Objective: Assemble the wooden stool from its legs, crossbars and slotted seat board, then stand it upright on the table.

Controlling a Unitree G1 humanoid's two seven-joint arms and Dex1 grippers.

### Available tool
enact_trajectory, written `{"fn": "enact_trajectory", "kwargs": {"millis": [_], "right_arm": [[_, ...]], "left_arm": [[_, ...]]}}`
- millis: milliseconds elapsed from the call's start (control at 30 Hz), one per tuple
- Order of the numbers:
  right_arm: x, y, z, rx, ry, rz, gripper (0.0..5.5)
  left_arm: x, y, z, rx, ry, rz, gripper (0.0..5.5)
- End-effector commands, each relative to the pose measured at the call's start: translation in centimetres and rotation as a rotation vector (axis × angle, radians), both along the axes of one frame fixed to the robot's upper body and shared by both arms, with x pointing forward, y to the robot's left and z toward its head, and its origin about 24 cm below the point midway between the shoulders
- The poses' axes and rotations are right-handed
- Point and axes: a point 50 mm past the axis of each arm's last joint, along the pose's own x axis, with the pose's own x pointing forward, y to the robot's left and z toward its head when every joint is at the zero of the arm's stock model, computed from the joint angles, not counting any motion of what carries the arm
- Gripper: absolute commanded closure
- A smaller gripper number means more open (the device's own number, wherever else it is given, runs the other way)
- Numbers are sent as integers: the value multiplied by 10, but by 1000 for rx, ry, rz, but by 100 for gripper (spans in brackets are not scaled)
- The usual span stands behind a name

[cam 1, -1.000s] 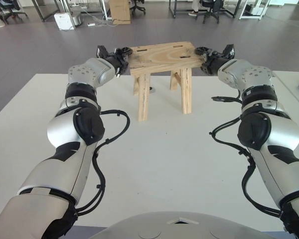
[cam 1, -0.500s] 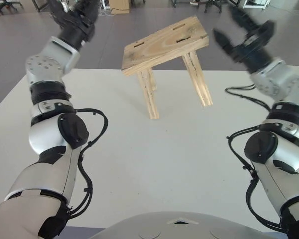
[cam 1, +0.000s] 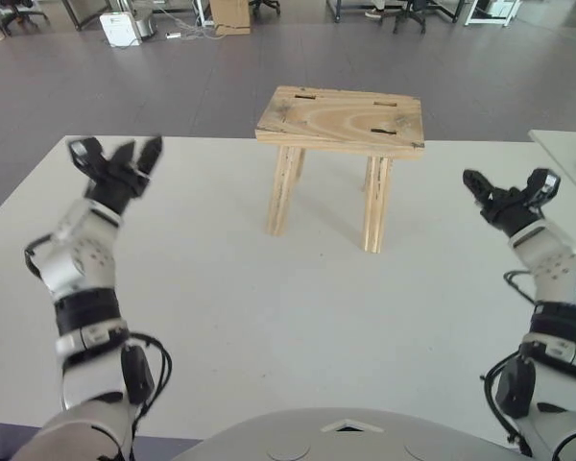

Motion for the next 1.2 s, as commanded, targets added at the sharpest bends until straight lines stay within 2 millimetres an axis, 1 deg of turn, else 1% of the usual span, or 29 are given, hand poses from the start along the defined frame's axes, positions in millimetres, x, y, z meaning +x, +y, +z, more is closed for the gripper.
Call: {"fn": "enact_trajectory", "kwargs": {"millis": [33,67,100,133,233,367,500,733,1033,1200], "right_arm": [[-8,36,-28,-154,37,23,103],[-11,46,-36,-197,47,45,103],[-13,55,-42,-222,49,57,103],[-14,63,-46,-210,46,56,103],[-13,73,-51,-194,37,43,103],[-9,75,-52,-215,31,34,103],[-9,84,-53,-210,30,58,103],[-11,92,-54,-215,26,88,103],[-12,85,-53,-227,27,49,103],[-11,85,-51,-234,24,52,103]], "left_arm": [[-11,-14,-33,117,52,68,203],[-12,-16,-40,133,61,94,203],[-13,-19,-43,125,48,84,203],[-14,-20,-46,97,36,82,203],[-16,-26,-48,32,-11,89,203],[-16,-46,-44,-7,-72,43,203],[-16,-55,-36,-52,-117,33,203],[-16,-56,-29,-77,-143,32,203],[-15,-58,-26,-62,-148,19,203],[-16,-62,-28,-62,-144,16,203]]}}
